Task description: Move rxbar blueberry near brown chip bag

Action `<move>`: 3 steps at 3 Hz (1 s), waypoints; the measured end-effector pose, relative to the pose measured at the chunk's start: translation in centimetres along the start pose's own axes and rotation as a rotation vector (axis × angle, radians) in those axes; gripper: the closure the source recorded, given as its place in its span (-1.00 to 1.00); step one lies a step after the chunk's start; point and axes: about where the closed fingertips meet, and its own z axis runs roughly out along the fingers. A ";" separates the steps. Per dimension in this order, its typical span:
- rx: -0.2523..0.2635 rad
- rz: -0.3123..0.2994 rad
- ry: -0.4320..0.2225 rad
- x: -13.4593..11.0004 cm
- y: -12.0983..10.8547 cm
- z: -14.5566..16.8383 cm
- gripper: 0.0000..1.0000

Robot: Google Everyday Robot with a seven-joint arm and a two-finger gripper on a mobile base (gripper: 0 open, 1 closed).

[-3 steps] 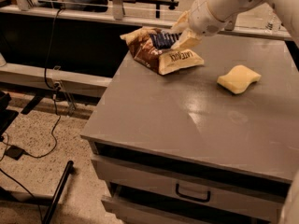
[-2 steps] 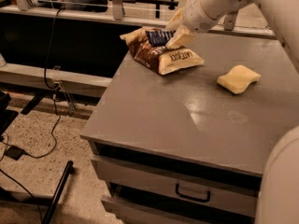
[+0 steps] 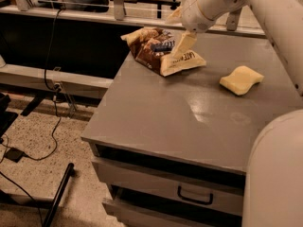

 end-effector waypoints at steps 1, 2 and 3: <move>-0.044 0.002 -0.003 0.0 1.4 -0.4 -1.00; -0.087 0.008 -0.025 0.8 4.4 -2.8 -1.00; -0.106 0.058 -0.027 4.0 8.0 -6.0 -1.00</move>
Offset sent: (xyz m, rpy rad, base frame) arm -0.1065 -0.0834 -0.0109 0.0121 0.1346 0.0438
